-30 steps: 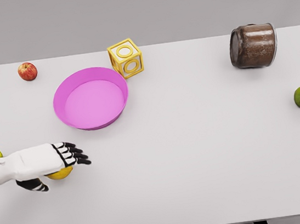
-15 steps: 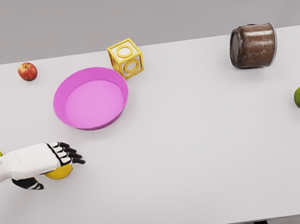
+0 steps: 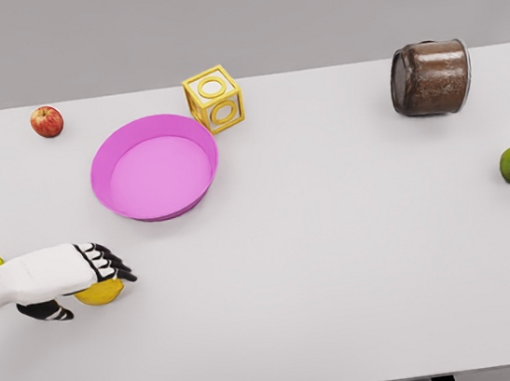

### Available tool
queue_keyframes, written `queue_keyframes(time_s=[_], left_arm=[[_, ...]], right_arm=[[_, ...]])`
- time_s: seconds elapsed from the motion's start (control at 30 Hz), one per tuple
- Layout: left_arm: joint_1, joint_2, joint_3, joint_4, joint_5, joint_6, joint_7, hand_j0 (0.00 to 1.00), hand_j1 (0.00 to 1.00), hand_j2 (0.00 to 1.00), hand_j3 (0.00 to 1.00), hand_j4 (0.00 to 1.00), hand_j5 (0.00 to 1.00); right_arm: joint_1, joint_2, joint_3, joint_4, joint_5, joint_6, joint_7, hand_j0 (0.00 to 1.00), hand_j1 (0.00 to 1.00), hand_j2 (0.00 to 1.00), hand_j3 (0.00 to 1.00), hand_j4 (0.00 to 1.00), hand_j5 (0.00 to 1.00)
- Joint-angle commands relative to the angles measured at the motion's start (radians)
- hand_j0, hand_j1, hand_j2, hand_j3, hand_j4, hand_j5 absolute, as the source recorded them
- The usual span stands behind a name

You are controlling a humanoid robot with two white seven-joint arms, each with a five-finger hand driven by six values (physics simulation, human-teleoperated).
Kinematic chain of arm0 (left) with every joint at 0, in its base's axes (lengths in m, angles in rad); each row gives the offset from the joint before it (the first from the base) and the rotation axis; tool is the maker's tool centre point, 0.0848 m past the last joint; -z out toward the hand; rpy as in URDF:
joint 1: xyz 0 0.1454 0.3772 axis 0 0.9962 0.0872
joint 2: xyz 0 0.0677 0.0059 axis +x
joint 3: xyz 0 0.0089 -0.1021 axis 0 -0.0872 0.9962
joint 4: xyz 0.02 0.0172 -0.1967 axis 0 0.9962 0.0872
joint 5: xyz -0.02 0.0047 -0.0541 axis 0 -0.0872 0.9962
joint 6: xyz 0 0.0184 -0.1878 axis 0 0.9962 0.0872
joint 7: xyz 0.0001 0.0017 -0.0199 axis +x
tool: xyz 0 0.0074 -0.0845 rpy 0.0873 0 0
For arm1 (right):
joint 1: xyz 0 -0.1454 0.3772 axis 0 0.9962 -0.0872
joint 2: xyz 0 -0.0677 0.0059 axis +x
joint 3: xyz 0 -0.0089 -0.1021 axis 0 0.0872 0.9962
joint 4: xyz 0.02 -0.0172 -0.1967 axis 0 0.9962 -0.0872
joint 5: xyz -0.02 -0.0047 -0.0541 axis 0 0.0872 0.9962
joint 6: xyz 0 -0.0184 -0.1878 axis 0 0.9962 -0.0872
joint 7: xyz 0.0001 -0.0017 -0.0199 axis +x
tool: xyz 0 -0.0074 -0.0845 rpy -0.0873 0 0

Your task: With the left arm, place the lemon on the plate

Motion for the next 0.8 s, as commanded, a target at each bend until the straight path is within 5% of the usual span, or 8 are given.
queue_keyframes(time_s=[0.0, 0.43, 0.77], left_arm=[[0.000, 0.001, -0.001, 0.002, 0.006, 0.002, 0.000, 0.85, 0.85, 0.85, 0.85, 0.85, 0.85], [0.000, 0.001, 0.001, 0.002, 0.010, 0.002, 0.000, 0.51, 0.51, 0.51, 0.51, 0.51, 0.51], [-0.017, 0.001, 0.005, -0.026, 0.047, 0.002, 0.001, 0.48, 0.48, 0.48, 0.48, 0.48, 0.48]], right_arm=[[0.000, 0.000, 0.000, -0.001, 0.000, 0.000, 0.000, 1.00, 1.00, 1.00, 1.00, 1.00, 1.00], [0.000, 0.000, 0.000, 0.001, 0.000, 0.000, 0.000, 1.00, 1.00, 1.00, 1.00, 1.00, 1.00], [0.000, 0.000, 0.000, 0.001, 0.000, 0.000, 0.000, 1.00, 1.00, 1.00, 1.00, 1.00, 1.00]])
